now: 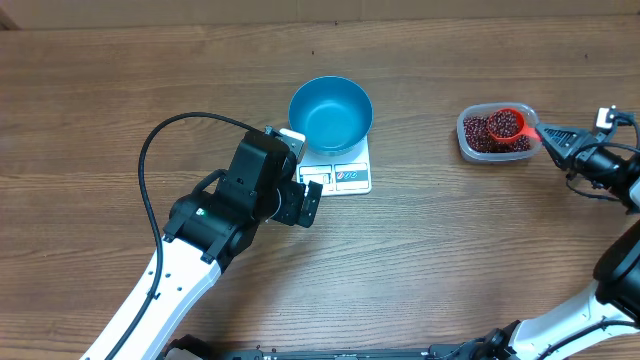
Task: Scoop item into bowl and weigh 150g on scale
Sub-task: 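Tilt and lift the filled red cup out of the tub, then carry the filled red cup left over the teal bowl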
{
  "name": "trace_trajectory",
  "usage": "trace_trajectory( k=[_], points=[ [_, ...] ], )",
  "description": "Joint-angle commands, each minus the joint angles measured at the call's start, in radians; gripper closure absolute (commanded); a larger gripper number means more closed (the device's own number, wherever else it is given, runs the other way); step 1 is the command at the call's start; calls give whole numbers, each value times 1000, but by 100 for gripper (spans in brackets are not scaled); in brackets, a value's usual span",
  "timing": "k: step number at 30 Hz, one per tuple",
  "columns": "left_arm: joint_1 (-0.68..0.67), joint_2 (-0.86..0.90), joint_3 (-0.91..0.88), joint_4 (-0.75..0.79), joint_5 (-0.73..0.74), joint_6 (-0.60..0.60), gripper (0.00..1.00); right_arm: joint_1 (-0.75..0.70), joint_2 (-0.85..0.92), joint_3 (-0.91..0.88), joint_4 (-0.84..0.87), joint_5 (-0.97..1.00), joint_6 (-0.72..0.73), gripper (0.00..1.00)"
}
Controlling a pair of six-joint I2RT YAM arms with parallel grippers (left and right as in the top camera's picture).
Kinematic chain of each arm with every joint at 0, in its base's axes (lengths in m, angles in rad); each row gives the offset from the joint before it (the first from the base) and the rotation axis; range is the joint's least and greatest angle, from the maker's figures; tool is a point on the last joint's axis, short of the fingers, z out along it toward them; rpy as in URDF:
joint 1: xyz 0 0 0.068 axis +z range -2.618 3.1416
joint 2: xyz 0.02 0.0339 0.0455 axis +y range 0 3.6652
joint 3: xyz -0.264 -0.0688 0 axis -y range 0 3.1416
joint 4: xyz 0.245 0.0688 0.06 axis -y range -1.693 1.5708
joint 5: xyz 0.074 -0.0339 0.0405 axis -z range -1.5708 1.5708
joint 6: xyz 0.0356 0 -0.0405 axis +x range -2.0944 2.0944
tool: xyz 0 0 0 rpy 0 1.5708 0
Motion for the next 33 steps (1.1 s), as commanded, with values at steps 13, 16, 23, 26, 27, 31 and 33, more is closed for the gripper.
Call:
trace_trajectory(
  k=[13,16,23,26,27,31,33],
  points=[
    [2,1,24,4,11,19,0,8,2,-10,4,-104,108,96],
    [2,1,24,4,11,19,0,27,2,-10,4,-104,122,96],
    [2,1,24,4,11,19,0,106,2,-10,5,-103,132,96],
    [2,1,24,4,11,19,1,148,2,-10,7,-103,132,96],
    [2,1,24,4,11,19,0,164,2,-9,10,-103,132,96],
    [2,1,24,4,11,19,0,228,2,-9,35,-95,153,96],
    [2,1,24,4,11,18,0,269,2,-9,60,-71,194,96]
  ],
)
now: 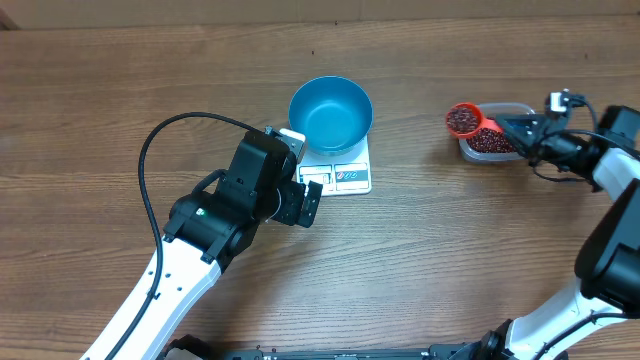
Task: Scoop item into bowl and weigh 150g on scale
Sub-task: 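Carry the filled red cup left over the teal bowl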
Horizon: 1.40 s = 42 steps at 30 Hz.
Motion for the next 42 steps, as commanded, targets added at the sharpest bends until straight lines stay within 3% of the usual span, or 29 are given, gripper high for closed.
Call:
trace_trajectory(
  k=[1,21,32,42],
  points=[
    [2,1,24,4,11,19,0,67,2,-9,38,2,69,96],
    [2,1,24,4,11,19,0,386,2,-9,591,110,590,96],
    [2,1,24,4,11,19,0,493,2,-9,657,267,575,96],
    [2,1,24,4,11,19,0,540,2,-9,740,291,309,96]
  ],
)
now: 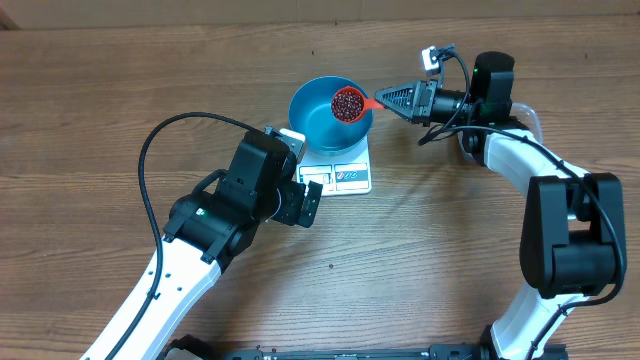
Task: Scoop item into bowl and weigh 150g on scale
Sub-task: 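Carry the filled red cup left over the teal bowl, then tip the red cup to pour beans into the teal bowl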
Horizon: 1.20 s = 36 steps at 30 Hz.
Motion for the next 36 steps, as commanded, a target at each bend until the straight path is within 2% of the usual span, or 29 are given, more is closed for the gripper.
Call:
trace_trajectory(
  k=[1,16,32,36],
  points=[
    [2,1,24,4,11,19,0,16,1,1,10,13,-185,96],
    [2,1,24,4,11,19,0,18,1,1,10,13,-678,96],
    [2,1,24,4,11,19,0,18,1,1,30,39,-1306,96],
    [2,1,24,4,11,19,0,18,1,1,85,39,-1342,96]
  ],
)
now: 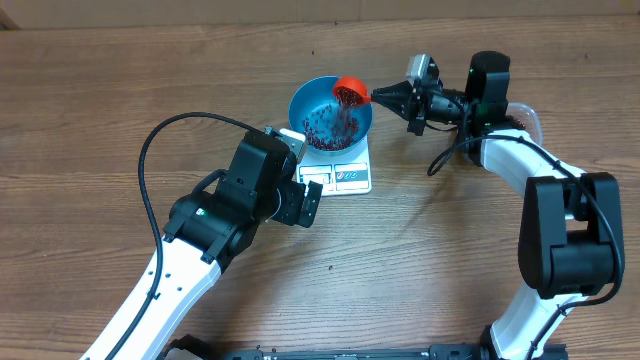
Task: Scoop item into bowl and weigh 150g on scale
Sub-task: 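Tip the red cup to pour beans into the teal bowl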
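Note:
A blue bowl (pixel 328 115) stands on a small white scale (pixel 342 175) at the table's middle. My right gripper (pixel 388 96) is shut on the handle of a red scoop (pixel 350 88), which is tipped over the bowl's right rim. Dark red beans (pixel 322 128) fall from it and lie in the bowl. The bean container (pixel 525 115) is mostly hidden behind my right arm. My left gripper (pixel 312 202) rests just left of the scale's front, its fingers slightly apart with nothing between them.
The left arm's black cable (pixel 150 150) loops over the table's left side. The right arm (pixel 560 230) crosses the right side of the wooden table (pixel 100 90).
The scoop was level and full over the bowl; now it is tipped and beans have poured into the bowl. The left arm has not moved.
My right gripper held the full scoop in the bean container at the right. Then the scoop was lifted at the container's left edge, then level over the blue bowl. Now it is tilted, with beans in the bowl. The left arm stayed beside the scale.

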{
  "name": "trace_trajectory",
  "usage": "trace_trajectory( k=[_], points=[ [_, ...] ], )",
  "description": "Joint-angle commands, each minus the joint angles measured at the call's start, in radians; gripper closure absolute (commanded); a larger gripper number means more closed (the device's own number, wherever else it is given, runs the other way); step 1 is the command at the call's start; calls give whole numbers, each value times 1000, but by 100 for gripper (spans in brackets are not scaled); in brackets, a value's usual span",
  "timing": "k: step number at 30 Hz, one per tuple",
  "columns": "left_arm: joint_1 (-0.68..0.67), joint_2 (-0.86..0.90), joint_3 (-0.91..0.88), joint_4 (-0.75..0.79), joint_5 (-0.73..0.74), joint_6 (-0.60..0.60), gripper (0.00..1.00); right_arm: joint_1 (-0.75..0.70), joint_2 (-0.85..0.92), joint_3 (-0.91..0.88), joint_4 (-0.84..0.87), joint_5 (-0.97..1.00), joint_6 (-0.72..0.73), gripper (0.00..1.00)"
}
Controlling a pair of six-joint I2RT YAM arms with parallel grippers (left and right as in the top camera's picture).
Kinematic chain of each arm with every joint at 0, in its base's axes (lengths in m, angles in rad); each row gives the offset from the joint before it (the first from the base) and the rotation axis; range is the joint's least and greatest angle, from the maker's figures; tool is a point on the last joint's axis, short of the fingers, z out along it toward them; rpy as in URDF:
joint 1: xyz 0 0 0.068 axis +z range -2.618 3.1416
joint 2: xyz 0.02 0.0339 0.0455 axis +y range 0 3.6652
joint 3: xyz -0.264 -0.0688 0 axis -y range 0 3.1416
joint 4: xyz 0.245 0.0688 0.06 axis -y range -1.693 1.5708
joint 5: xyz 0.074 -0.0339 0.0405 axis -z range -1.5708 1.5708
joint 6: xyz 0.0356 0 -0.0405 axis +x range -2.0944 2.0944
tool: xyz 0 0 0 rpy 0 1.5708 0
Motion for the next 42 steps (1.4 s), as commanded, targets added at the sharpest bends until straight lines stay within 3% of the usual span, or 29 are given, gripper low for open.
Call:
trace_trajectory(
  k=[1,7,17,24,25,28,29,32,37,42],
  points=[
    [2,1,24,4,11,19,0,5,1,1,55,2,-108,96],
    [2,1,24,4,11,19,0,5,1,1,171,1,-108,96],
    [2,1,24,4,11,19,0,5,1,1,156,-19,-77,96],
    [2,1,24,4,11,19,0,-3,0,1,373,-19,520,96],
    [2,1,24,4,11,19,0,-8,-2,1,455,-29,675,96],
    [2,1,24,4,11,18,0,-11,-2,1,641,-65,922,96],
    [2,1,24,4,11,19,0,-11,-2,1,762,-69,1078,96],
    [2,1,24,4,11,19,1,-11,-2,1,925,-68,1306,96],
    [2,1,24,4,11,19,1,-11,-2,1,995,-74,1474,96],
    [2,1,24,4,11,19,1,-24,-2,1,879,-18,1541,96]
  ],
)
